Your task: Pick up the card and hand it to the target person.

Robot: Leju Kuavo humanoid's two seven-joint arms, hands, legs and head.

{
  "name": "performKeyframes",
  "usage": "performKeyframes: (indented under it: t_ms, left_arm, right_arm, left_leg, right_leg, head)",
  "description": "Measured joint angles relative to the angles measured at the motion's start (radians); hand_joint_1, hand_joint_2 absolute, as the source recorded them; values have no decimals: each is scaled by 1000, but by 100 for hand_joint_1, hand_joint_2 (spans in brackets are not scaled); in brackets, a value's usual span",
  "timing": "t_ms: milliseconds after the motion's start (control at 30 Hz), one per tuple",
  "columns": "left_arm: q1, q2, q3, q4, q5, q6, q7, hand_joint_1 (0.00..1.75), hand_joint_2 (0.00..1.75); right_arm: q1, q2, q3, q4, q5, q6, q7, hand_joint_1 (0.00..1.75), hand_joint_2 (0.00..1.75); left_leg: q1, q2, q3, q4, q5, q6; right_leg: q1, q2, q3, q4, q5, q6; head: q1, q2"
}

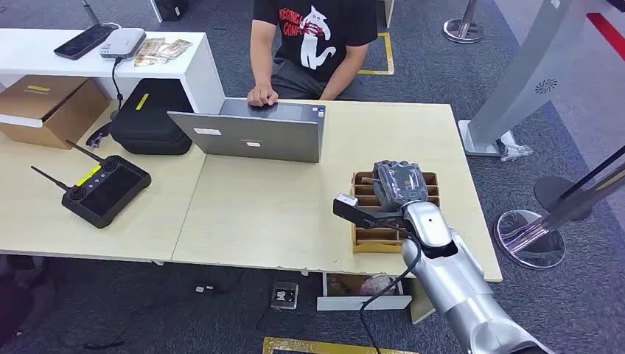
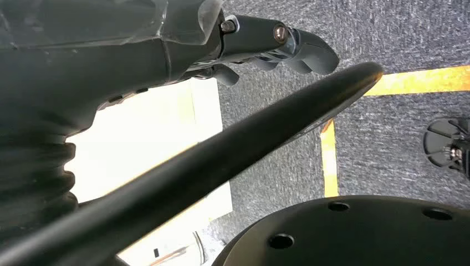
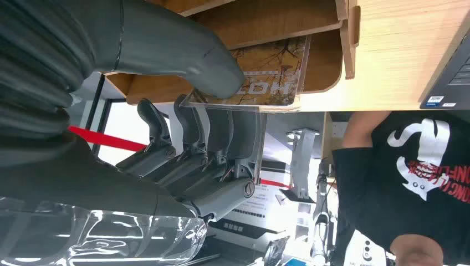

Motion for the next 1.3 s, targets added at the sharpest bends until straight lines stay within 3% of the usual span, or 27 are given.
performKeyframes:
  t_ms: [133,367,733,1033,1300]
  left_arm:
    - [1,0,6,0,0,-1,-3,0,175]
    - [2,0,13,0,5,-1,-7,0,175]
    - [6,-6,38,0,7,13,-16,0,175]
    - [4,-7,45,0,2,17,-6,0,175]
    - [3,-9,62,0,6,19,5,0,175]
  right_arm:
    - [7,-1,0,-13,1,1,0,144,175]
    - [18,-3,0,-47,-4,-4,-1,161,175]
    - [29,-7,-11,-171,-41,-53,-31,154,175]
    - [-52,15,-11,-193,-57,-20,-40,160,175]
    - [-147,49,-11,-99,-73,-27,-53,158,175]
  left_leg:
    - [0,0,0,0,0,0]
    - [0,0,0,0,0,0]
    - [0,1,0,0,0,0]
    - [0,1,0,0,0,0]
    - [0,1,0,0,0,0]
  right_leg:
    - [0,0,0,0,0,0]
    - [0,0,0,0,0,0]
    - [0,1,0,0,0,0]
    - [0,1,0,0,0,0]
    - [0,1,0,0,0,0]
  head:
    - [0,0]
    - [0,0]
    - [0,0]
    - [0,0]
    - [0,0]
